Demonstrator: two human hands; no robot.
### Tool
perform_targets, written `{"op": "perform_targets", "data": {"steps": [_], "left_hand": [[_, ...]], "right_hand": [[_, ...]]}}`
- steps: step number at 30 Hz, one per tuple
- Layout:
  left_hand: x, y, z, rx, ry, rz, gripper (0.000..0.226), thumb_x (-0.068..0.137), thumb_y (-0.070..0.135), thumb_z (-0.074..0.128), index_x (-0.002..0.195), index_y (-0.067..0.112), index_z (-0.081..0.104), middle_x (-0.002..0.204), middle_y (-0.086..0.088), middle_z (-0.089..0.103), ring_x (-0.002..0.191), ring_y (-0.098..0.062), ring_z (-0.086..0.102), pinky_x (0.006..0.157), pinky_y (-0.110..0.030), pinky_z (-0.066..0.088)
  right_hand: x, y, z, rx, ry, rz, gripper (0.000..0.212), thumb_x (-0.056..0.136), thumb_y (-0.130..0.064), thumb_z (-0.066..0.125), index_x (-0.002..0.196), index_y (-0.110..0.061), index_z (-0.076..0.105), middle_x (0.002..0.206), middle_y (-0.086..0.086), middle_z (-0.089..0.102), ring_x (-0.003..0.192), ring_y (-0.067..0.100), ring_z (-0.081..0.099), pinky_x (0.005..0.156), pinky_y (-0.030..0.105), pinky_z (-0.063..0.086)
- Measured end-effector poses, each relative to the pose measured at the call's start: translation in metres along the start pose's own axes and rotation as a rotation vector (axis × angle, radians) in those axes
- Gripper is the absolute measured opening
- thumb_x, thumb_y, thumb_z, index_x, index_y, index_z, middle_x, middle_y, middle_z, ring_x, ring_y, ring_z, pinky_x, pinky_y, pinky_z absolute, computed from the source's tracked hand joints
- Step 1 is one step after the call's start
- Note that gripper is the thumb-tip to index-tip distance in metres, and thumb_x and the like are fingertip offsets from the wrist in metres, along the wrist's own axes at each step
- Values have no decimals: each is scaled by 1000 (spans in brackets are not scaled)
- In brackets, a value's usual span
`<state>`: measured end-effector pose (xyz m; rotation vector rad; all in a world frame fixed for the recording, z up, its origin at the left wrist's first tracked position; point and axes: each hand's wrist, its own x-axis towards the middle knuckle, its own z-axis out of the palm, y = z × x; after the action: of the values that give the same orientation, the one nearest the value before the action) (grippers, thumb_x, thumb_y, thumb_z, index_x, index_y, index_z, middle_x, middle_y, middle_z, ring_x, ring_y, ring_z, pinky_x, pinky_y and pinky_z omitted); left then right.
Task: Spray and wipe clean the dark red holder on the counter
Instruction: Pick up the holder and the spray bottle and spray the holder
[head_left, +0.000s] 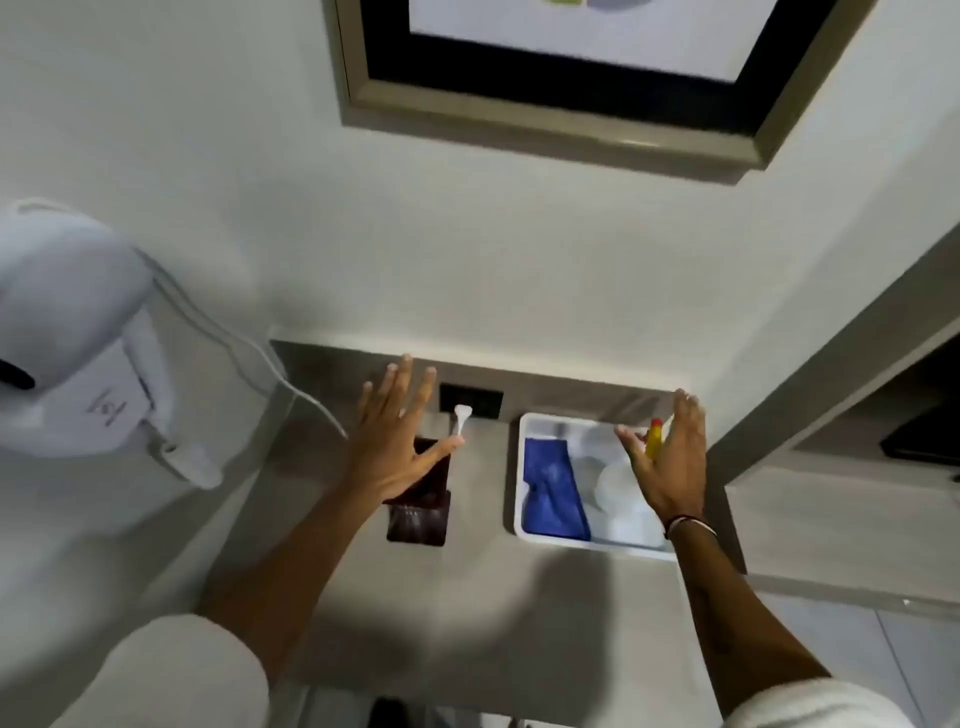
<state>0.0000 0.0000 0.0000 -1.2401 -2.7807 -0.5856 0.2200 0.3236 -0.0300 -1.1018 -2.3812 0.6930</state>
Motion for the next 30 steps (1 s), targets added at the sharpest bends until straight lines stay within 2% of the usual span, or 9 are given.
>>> {"op": "perform_targets", "data": {"steps": [3,6,13,15,17,19,24,27,30], "left_hand": [[-12,-11,19,33,-168,-41,117,79,100,25,170,27,8,179,-8,1,165,-29,-3,132,-57,5],[-19,-19,26,12,-251,-41,130,69,105,32,169,22,18,179,-6,9,166,-26,1,133,-52,4],[-25,-28,22,9,-386,97,145,57,103,59,168,18,22,178,-2,10,166,-28,-2,132,-55,3],[-25,-24,19,-58,-387,69,131,61,86,79,163,19,33,172,-5,29,162,-31,17,131,-57,19],[-24,-22,16,-143,-360,17,115,59,60,94,153,20,43,155,-5,45,147,-29,38,119,-56,41],[-26,-23,14,-203,-364,-8,110,56,49,97,150,21,45,148,-3,47,138,-25,44,112,-51,48],[-39,-43,18,-376,-315,4,111,53,40,101,147,21,46,143,-3,49,132,-25,46,111,-53,47],[-39,-57,18,-434,-313,28,109,52,41,100,146,24,47,142,0,49,134,-26,46,112,-56,47],[-45,-73,16,-464,-322,24,110,53,37,100,148,26,46,152,-1,45,149,-28,35,122,-59,35]], "right_hand": [[-9,13,18,82,-91,100,104,89,-54,77,167,-16,20,173,14,33,159,39,34,128,56,38],[-22,14,31,237,-110,142,96,90,-33,85,164,-26,23,162,7,51,134,39,64,109,53,57],[-13,21,48,382,-21,287,78,98,-10,74,164,-22,34,152,9,63,137,36,63,115,53,50],[-10,29,49,350,-46,269,71,99,-11,73,161,-18,40,149,10,65,133,35,66,114,53,50],[-7,32,48,305,-55,251,62,100,-16,73,156,-14,47,141,13,70,126,37,70,114,50,50],[-8,32,43,300,-17,234,55,98,-23,75,148,-14,55,130,14,75,119,37,73,110,39,49],[-21,7,12,394,236,125,57,89,-38,86,137,-16,64,114,1,81,100,10,76,102,30,61],[-47,-22,-14,536,359,107,61,84,-42,91,133,-16,66,103,-27,75,93,-8,73,90,11,59],[-90,-59,-22,692,329,98,37,95,-41,80,130,-39,69,104,-31,73,93,-4,73,78,17,63]]}}
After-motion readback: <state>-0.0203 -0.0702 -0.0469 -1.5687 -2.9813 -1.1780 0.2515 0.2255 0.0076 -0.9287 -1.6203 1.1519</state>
